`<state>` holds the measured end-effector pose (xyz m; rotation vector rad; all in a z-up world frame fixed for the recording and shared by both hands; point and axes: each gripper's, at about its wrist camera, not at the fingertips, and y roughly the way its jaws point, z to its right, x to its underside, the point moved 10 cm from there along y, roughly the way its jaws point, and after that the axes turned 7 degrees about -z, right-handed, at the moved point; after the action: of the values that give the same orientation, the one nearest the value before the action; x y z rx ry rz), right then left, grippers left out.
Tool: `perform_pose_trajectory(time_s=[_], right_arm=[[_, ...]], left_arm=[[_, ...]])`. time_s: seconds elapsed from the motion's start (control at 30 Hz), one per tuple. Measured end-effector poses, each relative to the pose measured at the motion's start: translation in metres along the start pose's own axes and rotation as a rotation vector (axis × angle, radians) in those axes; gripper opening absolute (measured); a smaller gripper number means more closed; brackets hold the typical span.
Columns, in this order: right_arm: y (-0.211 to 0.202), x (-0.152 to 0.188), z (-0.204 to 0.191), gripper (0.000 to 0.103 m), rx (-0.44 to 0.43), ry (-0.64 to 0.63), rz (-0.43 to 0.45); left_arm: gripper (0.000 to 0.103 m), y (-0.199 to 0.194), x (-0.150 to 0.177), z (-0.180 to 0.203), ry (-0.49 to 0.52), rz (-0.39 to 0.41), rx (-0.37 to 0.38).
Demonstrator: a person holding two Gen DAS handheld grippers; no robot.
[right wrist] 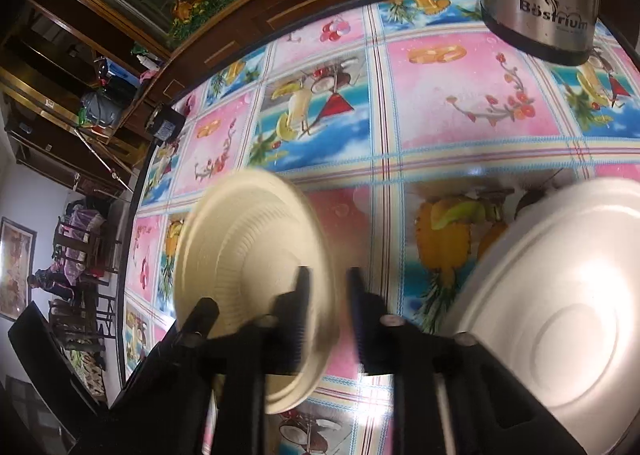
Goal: Organize plates and bowls
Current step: 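Lift and carry the second beige bowl with both grippers to the stack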
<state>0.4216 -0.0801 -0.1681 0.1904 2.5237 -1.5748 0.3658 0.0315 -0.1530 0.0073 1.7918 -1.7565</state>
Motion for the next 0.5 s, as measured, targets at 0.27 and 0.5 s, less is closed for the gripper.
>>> perform_pose_trajectory(time_s=[0.27, 0.5], right_arm=[[-0.015, 0.010, -0.003, 0.009, -0.012, -0.001, 0.019], [-0.036, 0.031, -0.014, 0.009, -0.026, -0.020, 0.042]], left_arm=[[0.013, -0.022, 0.003, -0.001, 0.038, 0.033, -0.008], [0.013, -0.050, 0.016, -0.012, 0.053, 0.062, 0.000]])
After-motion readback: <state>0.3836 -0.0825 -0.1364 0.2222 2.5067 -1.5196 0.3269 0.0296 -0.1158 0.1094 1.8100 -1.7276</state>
